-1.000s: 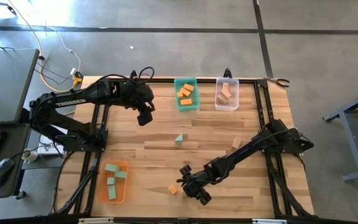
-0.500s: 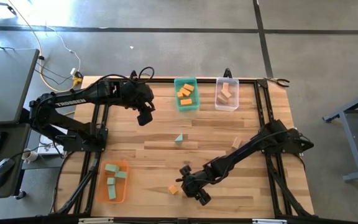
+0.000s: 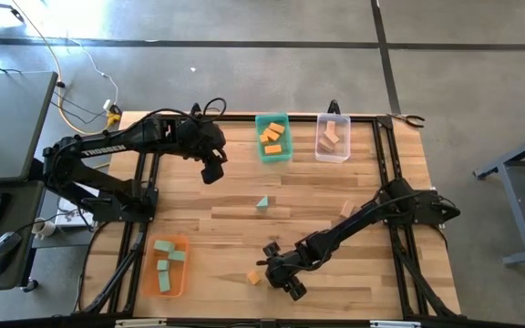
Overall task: Sort & place blocks by color
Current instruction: Put the brown block into the transparent bin
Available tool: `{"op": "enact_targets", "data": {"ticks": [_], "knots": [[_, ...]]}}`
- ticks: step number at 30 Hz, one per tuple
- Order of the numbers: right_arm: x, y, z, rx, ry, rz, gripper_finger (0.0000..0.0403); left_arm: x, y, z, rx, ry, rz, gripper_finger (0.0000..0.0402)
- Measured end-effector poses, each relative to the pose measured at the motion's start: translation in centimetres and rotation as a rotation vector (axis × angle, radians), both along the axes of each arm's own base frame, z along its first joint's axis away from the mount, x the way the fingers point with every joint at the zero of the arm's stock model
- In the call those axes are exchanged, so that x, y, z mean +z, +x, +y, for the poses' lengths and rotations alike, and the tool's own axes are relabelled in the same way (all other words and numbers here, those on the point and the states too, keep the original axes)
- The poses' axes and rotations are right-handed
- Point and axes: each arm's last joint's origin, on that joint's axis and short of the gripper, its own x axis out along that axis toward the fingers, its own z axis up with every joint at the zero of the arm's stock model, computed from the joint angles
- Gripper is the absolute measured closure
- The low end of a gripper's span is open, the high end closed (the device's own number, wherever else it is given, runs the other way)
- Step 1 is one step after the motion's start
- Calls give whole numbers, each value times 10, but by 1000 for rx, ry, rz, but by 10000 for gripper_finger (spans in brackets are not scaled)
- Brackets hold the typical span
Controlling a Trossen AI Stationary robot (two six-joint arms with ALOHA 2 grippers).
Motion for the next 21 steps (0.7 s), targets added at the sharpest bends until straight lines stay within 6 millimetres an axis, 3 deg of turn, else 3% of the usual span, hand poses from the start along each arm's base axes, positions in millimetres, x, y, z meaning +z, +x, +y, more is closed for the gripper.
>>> {"op": "enact_targets", "data": {"ticks": [6,13,21], "knots": [[0,0,0,-9,22,17,254,0,0,0,0,0,0,198],[1,0,0,-117,59,45,256,0,0,0,0,0,0,198],[2,-2,-6,-234,-14,43,256,0,0,0,-1,0,0,197]]}}
